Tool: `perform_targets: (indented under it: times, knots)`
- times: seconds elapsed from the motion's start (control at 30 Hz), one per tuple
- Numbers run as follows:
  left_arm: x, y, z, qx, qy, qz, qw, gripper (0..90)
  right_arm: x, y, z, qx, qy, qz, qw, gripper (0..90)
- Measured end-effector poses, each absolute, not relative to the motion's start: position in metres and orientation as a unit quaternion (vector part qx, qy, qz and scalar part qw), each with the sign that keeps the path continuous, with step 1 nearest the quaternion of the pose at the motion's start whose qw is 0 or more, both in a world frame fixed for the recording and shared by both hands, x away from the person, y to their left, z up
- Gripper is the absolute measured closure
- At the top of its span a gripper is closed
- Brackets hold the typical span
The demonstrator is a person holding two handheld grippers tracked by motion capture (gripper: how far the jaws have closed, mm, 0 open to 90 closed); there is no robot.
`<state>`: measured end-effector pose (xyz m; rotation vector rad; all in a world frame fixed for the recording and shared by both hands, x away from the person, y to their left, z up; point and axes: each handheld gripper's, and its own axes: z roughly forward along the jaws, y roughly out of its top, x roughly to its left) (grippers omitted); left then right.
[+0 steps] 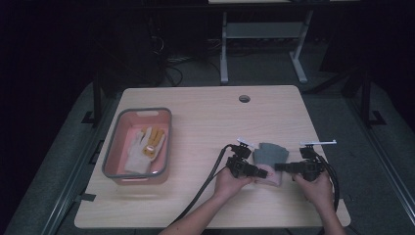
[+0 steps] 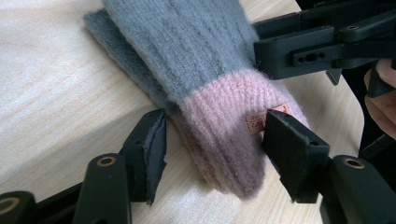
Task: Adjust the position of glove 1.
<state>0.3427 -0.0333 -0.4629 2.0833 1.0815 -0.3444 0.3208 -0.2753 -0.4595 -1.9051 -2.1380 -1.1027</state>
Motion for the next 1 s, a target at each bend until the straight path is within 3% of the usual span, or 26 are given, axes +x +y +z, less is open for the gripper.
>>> perform_targets:
  times: [0.53,0.7,1.0]
  knots:
    - [0.347,-0.034,-0.466,0.806,0.428,-0.151,0.38,49.4,0.317,-0.275,-0.472,-0.637,-0.651,-0.405,0.085,63.8]
    - [0.347,-0.033,-0.465,0.803,0.427,-0.15,0.389,56.2,0.317,-0.274,-0.47,-0.632,-0.652,-0.41,0.087,71.3]
    - [0.347,-0.028,-0.464,0.799,0.424,-0.151,0.398,58.7,0.316,-0.272,-0.466,-0.627,-0.657,-0.411,0.086,74.8]
